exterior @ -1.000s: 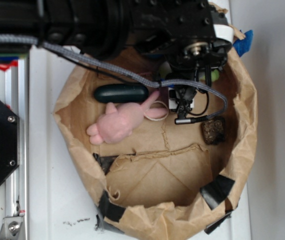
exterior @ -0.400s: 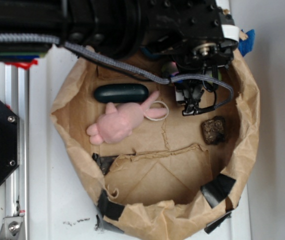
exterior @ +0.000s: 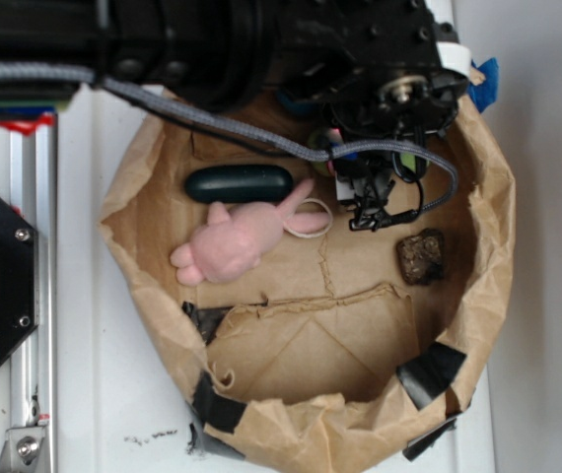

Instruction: Grab the green animal.

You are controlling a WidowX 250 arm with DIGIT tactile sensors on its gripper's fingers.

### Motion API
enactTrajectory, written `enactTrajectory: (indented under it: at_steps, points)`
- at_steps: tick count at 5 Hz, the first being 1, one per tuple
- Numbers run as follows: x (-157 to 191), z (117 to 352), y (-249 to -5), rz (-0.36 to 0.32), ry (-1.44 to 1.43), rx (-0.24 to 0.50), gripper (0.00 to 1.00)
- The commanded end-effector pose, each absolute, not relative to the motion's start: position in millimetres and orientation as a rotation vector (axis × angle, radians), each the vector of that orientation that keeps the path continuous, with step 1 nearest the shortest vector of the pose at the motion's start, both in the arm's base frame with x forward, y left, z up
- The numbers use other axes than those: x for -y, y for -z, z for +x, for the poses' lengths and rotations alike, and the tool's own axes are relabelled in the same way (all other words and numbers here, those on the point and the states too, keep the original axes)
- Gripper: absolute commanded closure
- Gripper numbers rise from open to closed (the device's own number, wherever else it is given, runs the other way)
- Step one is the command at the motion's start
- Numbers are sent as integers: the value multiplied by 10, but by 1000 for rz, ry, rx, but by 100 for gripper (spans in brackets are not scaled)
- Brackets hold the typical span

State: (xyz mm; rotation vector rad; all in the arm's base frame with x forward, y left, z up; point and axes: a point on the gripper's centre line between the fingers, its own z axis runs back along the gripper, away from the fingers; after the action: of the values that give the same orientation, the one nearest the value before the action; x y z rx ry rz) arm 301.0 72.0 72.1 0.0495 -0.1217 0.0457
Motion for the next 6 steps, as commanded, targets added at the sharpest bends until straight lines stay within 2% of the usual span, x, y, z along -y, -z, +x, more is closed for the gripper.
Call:
enactTrajectory:
  at_steps: [1,2,3,4,5,6]
  points:
    - [-280,2915,-1493,-13,31,200,100]
    - [-71,2770,-1745,-36,74,163,100]
    - [-5,2634,-1857,-67,64,133,100]
    - [-24,2523,-1907,-88,59,109,100]
    - [18,2448,-1892,-55,51,119,100]
    - [75,2369,-1854,-69,42,111,100]
